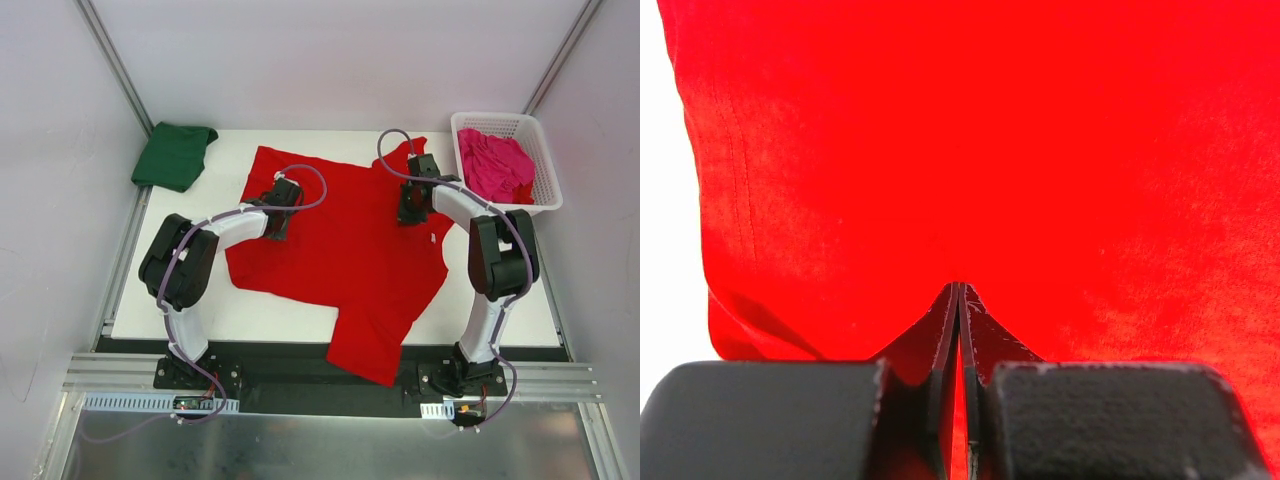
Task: Fold and stack the t-shirts
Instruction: Flatten out the tshirt
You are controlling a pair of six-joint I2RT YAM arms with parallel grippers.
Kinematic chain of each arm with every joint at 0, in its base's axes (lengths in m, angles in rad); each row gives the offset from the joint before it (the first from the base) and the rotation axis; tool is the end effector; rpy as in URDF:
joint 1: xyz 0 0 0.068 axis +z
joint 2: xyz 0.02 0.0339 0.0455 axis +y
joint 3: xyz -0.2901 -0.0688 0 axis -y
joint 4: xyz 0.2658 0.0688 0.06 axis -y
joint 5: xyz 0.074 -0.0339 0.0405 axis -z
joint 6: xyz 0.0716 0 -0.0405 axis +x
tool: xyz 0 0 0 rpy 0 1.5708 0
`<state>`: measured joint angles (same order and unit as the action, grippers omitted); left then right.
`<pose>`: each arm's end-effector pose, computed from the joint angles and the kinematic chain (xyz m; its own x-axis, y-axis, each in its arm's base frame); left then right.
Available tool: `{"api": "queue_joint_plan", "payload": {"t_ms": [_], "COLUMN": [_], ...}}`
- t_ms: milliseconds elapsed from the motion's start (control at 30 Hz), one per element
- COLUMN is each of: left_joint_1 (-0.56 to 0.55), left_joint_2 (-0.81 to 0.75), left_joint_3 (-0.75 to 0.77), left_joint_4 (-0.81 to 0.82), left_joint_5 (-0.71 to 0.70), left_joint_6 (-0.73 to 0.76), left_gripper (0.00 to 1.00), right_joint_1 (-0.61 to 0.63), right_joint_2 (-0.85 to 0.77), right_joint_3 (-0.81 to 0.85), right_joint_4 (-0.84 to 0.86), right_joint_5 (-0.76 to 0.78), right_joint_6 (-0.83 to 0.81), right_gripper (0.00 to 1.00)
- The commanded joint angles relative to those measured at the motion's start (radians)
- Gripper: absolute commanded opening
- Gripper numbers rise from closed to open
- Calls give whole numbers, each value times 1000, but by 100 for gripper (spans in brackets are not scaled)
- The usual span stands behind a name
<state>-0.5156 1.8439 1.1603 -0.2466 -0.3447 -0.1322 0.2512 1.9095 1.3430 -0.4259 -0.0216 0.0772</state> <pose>0.3832 -0.1893 0.1581 -0.7294 0.2708 -0.6282 0.1939 0.9625 0.1898 0.4379 0.1140 0.1732 -0.8287 -0.1331 -0.5437 -0.1966 0.9786 0.0602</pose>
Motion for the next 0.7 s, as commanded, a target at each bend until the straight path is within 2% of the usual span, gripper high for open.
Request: {"api": "queue_joint_plan", "payload": {"t_ms": [0,667], "left_joint_1": [5,9], "left_joint_2": [1,110], "left_joint_3": [42,95], "left_joint_4": [-72,-151], "left_joint_5": [-2,128], "left_joint_6": [-20,-96], "left_gripper": [0,0], "right_joint_1": [-10,-12], "right_joint_2": [37,192], "right_joint_3": [86,298], "right_joint_4": [-56,-195], "right_joint_5": [-28,63], "right_joint_6": [-33,-128], "right_gripper": [2,2]}}
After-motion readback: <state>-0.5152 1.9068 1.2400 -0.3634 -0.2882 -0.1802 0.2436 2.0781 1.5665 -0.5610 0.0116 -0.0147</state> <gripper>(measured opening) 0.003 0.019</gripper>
